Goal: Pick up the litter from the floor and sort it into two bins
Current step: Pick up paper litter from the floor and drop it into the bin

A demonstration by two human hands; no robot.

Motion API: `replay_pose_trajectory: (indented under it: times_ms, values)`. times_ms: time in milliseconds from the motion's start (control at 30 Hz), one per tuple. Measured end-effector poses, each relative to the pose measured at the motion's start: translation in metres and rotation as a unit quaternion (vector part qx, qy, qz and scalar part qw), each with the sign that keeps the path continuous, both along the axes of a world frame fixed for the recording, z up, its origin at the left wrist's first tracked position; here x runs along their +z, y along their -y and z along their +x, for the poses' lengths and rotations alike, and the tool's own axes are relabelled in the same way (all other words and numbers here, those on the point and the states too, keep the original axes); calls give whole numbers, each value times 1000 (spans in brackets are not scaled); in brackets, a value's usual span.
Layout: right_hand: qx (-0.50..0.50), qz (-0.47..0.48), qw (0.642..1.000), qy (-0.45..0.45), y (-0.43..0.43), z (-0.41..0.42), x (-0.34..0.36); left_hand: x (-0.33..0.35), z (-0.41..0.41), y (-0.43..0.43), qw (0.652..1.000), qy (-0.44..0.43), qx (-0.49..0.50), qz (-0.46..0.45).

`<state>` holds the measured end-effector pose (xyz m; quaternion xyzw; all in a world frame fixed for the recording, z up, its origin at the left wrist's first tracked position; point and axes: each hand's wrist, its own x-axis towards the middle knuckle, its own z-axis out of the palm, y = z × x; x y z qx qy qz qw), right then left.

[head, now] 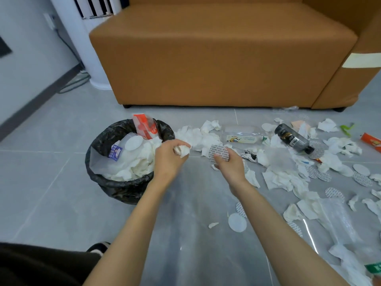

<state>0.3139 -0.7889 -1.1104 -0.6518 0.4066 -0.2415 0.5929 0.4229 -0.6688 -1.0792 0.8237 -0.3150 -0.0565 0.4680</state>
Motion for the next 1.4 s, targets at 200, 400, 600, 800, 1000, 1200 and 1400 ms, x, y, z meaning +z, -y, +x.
replay_pose_trajectory:
  times_ms: [200, 400, 600, 800, 1000, 1200, 1400]
  values:
    - [100, -32, 994, 18, -35, 56, 37, 23, 39, -50, 992, 50, 119, 8]
    - [236, -83, 968, 3, -80, 101, 63, 34, 64, -95, 976, 79, 196, 53]
    - [346, -144, 927, -19, -110, 114, 63, 16, 84, -115, 984, -7, 132, 124]
    - [253, -191, 948, -28, -98, 103, 60, 26, 76, -105, 990, 1, 104, 92]
    - [194, -175, 964, -58, -64, 67, 42, 29, 56, -74, 996, 29, 50, 73]
    - [137, -115, 970, -166, -16, 5, -1, 11, 14, -35, 995, 42, -25, 85]
    - [110, -41, 956, -267, 12, -65, -55, -30, -26, -2, 982, 45, -99, 157]
